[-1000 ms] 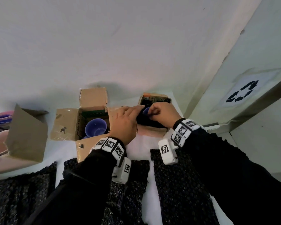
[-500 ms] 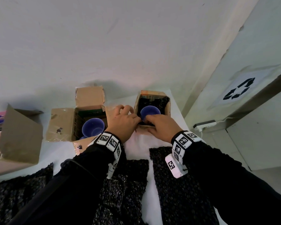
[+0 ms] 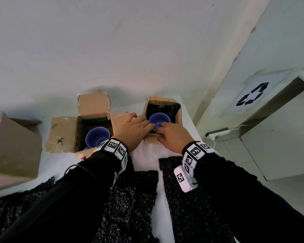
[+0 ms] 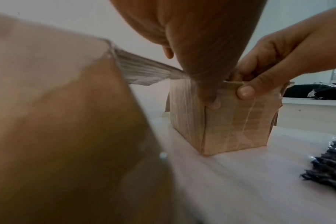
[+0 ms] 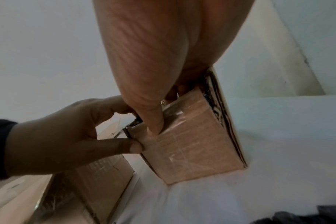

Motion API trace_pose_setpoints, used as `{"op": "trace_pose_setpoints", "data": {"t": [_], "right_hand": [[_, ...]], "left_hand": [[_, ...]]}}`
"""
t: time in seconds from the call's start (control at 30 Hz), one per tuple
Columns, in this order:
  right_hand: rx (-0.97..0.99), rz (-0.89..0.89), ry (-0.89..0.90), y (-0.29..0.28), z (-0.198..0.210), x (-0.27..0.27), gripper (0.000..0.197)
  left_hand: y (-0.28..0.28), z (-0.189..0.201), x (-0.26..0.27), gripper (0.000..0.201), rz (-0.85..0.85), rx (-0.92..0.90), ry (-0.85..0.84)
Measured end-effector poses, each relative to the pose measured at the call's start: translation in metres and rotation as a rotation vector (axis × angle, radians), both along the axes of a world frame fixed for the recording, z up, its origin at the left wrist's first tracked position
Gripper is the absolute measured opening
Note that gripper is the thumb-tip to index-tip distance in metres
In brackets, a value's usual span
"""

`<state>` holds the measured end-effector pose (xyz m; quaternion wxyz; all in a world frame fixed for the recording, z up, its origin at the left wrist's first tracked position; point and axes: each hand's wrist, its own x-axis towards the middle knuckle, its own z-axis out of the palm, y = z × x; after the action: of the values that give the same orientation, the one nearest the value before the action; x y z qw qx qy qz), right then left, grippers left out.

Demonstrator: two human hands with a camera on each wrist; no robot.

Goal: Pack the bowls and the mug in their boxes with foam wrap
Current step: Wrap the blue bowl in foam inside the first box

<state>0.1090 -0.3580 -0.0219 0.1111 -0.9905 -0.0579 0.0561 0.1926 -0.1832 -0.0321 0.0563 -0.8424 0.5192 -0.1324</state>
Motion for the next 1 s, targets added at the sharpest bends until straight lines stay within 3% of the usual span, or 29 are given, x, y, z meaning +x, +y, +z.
{"op": "trace_pose_setpoints", "data": {"t": [0.2,0.4,0.6,0.7,0.8,0.83,0.9,1.0], "right_hand": [[0.028,-0.008,-0.041,-0.003,-0.008,0.002,0.031],[0.019,-0.012,-0.118,-0.002,-0.010,0.001,0.027],[-0.046,-0.052,-0.134,-0.001,-0.015,-0.003,0.028],[-0.074,-0.037,-0.111,0.000,-0.014,-0.004,0.030],[0.127,-0.080,-0.135,-0.007,-0.005,-0.002,0.026],[0.174,-0.105,-0.211,-0.011,-0.001,0.002,0.024],[0.083,-0.164,-0.347,-0.020,0.006,0.013,0.020],[-0.183,-0.288,-0.276,-0.033,0.010,0.030,0.031]], "left_hand": [[0.003,0.004,-0.003,0.009,0.117,0.055,-0.050],[0.000,0.004,-0.002,0.014,0.196,0.121,-0.057],[0.003,-0.001,-0.010,0.028,0.169,0.037,-0.010],[0.004,-0.002,-0.015,0.025,0.197,-0.002,0.038],[0.003,0.004,-0.012,0.012,0.159,-0.024,0.052],[0.001,0.009,-0.010,0.018,0.151,-0.038,0.085],[-0.007,0.019,-0.005,0.040,0.179,-0.094,0.173],[-0.022,0.025,0.005,0.046,0.245,-0.181,0.205]]}}
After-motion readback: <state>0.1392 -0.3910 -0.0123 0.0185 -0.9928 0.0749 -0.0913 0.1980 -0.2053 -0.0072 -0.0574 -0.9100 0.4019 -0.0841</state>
